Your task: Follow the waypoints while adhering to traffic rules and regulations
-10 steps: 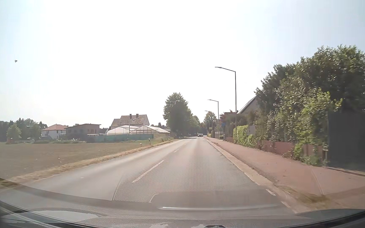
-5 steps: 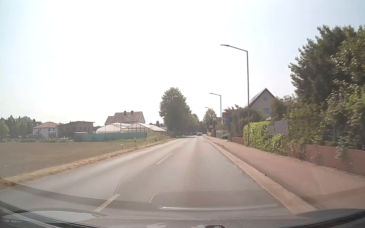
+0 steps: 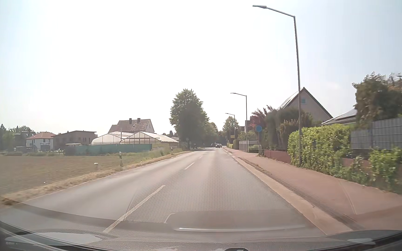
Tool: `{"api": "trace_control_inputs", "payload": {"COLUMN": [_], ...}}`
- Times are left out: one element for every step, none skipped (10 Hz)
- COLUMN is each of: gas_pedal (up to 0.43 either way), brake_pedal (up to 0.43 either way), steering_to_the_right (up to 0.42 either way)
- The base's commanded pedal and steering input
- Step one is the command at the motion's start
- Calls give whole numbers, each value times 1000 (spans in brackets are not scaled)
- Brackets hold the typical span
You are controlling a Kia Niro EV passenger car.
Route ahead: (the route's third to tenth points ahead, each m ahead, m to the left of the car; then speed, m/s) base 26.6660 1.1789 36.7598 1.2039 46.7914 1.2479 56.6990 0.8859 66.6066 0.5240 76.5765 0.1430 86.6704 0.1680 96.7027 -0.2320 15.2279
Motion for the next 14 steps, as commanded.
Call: {"api": "trace_control_inputs", "payload": {"gas_pedal": [0,0,0,0,0,0,0,0,0,0,0,0,0,0], "brake_pedal": [0,0,0,0,0,0,0,0,0,0,0,0,0,0], "steering_to_the_right": [2,0,0,0,0,0,0,0,0,0,0,0,0,0]}}
